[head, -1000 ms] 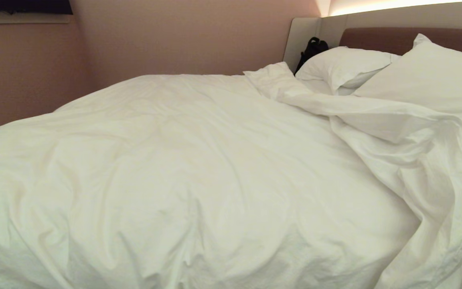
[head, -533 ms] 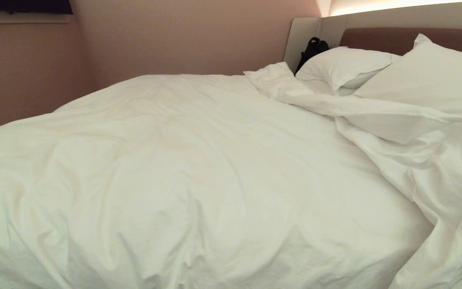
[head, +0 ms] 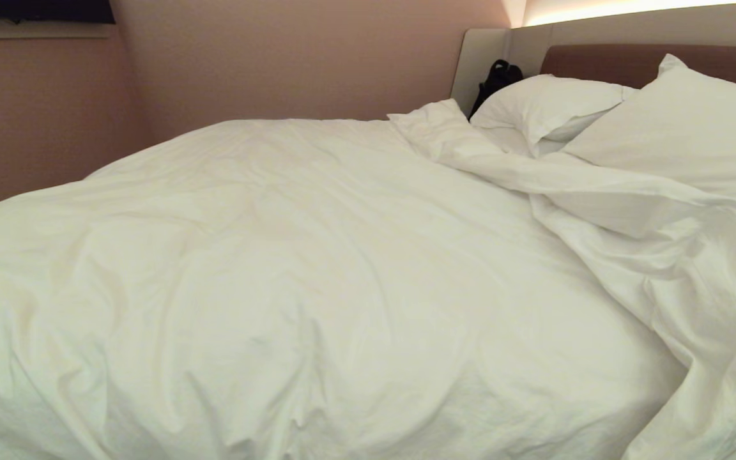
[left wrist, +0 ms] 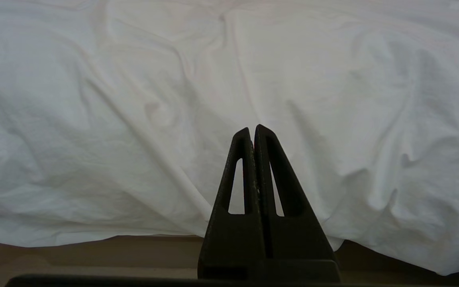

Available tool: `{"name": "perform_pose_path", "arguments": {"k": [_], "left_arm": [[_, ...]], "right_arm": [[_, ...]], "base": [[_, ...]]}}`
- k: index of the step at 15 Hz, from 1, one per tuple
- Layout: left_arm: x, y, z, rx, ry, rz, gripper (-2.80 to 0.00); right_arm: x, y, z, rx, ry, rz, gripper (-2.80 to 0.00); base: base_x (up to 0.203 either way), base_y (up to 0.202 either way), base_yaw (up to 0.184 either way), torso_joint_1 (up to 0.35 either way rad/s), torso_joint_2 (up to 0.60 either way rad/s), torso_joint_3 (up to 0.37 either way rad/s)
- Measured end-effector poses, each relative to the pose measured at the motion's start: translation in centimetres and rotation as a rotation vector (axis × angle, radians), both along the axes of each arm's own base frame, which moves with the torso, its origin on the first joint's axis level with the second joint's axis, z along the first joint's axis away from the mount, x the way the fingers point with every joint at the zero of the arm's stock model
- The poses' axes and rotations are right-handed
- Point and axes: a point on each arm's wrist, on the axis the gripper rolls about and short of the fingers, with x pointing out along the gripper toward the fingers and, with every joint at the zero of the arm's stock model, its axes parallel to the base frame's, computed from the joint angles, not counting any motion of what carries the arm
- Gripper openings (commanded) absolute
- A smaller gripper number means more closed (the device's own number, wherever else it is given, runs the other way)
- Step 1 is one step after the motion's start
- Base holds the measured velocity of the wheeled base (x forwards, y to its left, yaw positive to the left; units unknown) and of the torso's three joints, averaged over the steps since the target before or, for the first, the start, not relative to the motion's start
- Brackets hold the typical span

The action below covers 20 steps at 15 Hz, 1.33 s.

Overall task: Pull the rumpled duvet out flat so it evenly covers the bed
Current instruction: Flatten the corners of the folded blanket

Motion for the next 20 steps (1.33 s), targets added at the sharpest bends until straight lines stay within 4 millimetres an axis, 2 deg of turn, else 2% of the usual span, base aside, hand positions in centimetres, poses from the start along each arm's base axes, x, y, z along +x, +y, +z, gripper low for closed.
{"name": "perform_pose_path", "arguments": {"k": [2,3,7,11,14,19,20], "left_arm": [[0.0,0.0,0.0,0.0,0.0,0.0,-2.8],[0.0,0.0,0.0,0.0,0.0,0.0,-2.8],[0.0,0.0,0.0,0.0,0.0,0.0,-2.8],[0.0,0.0,0.0,0.0,-0.001,0.0,-2.8],[0.0,0.0,0.0,0.0,0.0,0.0,-2.8],[0.0,0.0,0.0,0.0,0.0,0.0,-2.8],[0.0,0.0,0.0,0.0,0.0,0.0,-2.8]], "right_arm": [[0.2,0.3,-0.2,0.002,0.005,0.009,-2.8],[0.3,0.4,-0.2,0.0,0.004,0.014,0.0],[0.3,0.6,-0.1,-0.005,0.003,0.017,0.0],[-0.7,2.0,1.5,-0.024,-0.021,0.027,0.0],[-1.0,5.5,3.2,-0.05,-0.035,0.079,0.0],[-1.7,15.0,6.4,-0.101,-0.021,0.23,0.0],[-2.2,16.4,6.9,-0.11,-0.012,0.235,-2.8]], "base": [[0.0,0.0,0.0,0.0,0.0,0.0],[0.0,0.0,0.0,0.0,0.0,0.0],[0.0,0.0,0.0,0.0,0.0,0.0],[0.0,0.0,0.0,0.0,0.0,0.0],[0.0,0.0,0.0,0.0,0.0,0.0],[0.0,0.0,0.0,0.0,0.0,0.0],[0.0,0.0,0.0,0.0,0.0,0.0]]}}
